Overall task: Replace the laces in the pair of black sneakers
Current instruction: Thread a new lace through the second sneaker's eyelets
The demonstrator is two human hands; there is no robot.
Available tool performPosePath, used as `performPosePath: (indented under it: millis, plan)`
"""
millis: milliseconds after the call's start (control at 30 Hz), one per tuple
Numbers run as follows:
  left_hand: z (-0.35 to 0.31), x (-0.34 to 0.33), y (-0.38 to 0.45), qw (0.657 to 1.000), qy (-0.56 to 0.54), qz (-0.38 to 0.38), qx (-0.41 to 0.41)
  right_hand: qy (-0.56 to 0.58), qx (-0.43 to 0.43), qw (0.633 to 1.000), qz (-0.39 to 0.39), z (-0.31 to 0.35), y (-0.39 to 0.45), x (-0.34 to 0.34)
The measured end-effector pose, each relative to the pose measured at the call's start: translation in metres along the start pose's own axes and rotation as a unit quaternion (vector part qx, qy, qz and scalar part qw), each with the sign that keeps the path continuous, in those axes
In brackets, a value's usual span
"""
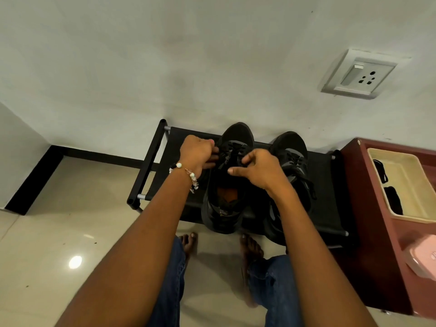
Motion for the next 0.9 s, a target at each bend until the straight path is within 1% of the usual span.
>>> performPosePath:
  millis: [67,100,133,167,200,233,267,300,333,367,400,433,500,533,567,633,667,700,733,767,800,833,867,900]
  plan:
    - [-0.009,0.004,-0.005,0.992,-0.122,-0.007,-0.008,-0.117,-0.024,0.993,0.013,-0.001,-0.003,-0.004]
    - [-0.015,0.008,-0.007,0.978,-0.210,-0.010,-0.016,-0.154,-0.031,0.988,0.006,-0.002,-0.004,-0.008]
    - [-0.021,0.012,-0.008,0.951,-0.309,-0.012,-0.027,-0.174,-0.035,0.984,-0.003,-0.002,-0.004,-0.011]
    - [-0.026,0.017,-0.007,0.915,-0.402,-0.014,-0.039,-0.183,-0.036,0.982,-0.010,-0.004,-0.003,-0.014]
    - [-0.029,0.023,-0.006,0.885,-0.463,-0.019,-0.054,-0.186,-0.037,0.982,-0.012,-0.005,-0.003,-0.018]
    - [-0.032,0.028,-0.005,0.878,-0.471,-0.032,-0.078,-0.183,-0.038,0.982,-0.008,-0.008,-0.002,-0.021]
    - [-0.032,0.032,-0.003,0.900,-0.418,-0.052,-0.112,-0.176,-0.040,0.984,0.001,-0.009,-0.001,-0.024]
    - [-0.032,0.033,-0.002,0.935,-0.309,-0.071,-0.156,-0.166,-0.044,0.985,0.011,-0.011,0.001,-0.026]
    - [-0.029,0.032,-0.002,0.962,-0.163,-0.086,-0.204,-0.154,-0.047,0.987,0.017,-0.012,0.002,-0.028]
    - [-0.026,0.028,-0.002,0.966,-0.014,-0.087,-0.243,-0.136,-0.051,0.989,0.020,-0.013,0.003,-0.028]
    - [-0.021,0.021,-0.001,0.954,0.114,-0.065,-0.269,-0.116,-0.056,0.991,0.020,-0.014,0.005,-0.029]
    - [-0.016,0.014,0.000,0.935,0.217,-0.025,-0.279,-0.096,-0.063,0.993,0.016,-0.015,0.006,-0.029]
    - [-0.009,0.004,0.001,0.883,0.372,0.040,-0.282,-0.061,-0.076,0.995,0.003,-0.017,0.007,-0.030]
    - [-0.007,0.001,0.001,0.862,0.421,0.055,-0.278,-0.046,-0.080,0.996,-0.004,-0.017,0.007,-0.031]
    - [-0.006,0.000,0.002,0.851,0.446,0.061,-0.270,-0.037,-0.081,0.996,-0.010,-0.018,0.007,-0.031]
    - [-0.007,0.001,0.002,0.852,0.453,0.058,-0.256,-0.030,-0.084,0.996,-0.015,-0.018,0.007,-0.031]
    - [-0.007,0.003,0.003,0.862,0.439,0.055,-0.249,-0.029,-0.084,0.996,-0.016,-0.018,0.007,-0.031]
    - [-0.007,0.005,0.003,0.880,0.410,0.052,-0.235,-0.028,-0.083,0.996,-0.018,-0.017,0.008,-0.031]
    - [-0.007,0.006,0.004,0.906,0.362,0.050,-0.213,-0.029,-0.083,0.996,-0.018,-0.017,0.008,-0.031]
    - [-0.008,0.008,0.004,0.937,0.291,0.051,-0.187,-0.030,-0.082,0.996,-0.018,-0.017,0.008,-0.031]
    - [-0.010,0.008,0.003,0.965,0.201,0.058,-0.158,-0.031,-0.082,0.996,-0.017,-0.017,0.008,-0.031]
    - [-0.012,0.008,0.002,0.984,0.094,0.074,-0.128,-0.031,-0.083,0.996,-0.016,-0.017,0.008,-0.031]
    - [-0.015,0.007,-0.001,0.990,-0.027,0.100,-0.098,-0.029,-0.084,0.996,-0.016,-0.017,0.008,-0.031]
    - [-0.018,0.007,-0.004,0.977,-0.152,0.130,-0.066,-0.025,-0.085,0.996,-0.016,-0.017,0.008,-0.031]
Point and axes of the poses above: each hand's wrist, its own y-axis towards the middle knuckle, its own x-axis out of the back of the hand, z = x × y, the point moved 2 cm from there along y, towards the middle knuckle, and after that the axes turned 1 degree about x, right-handed, at the moved point
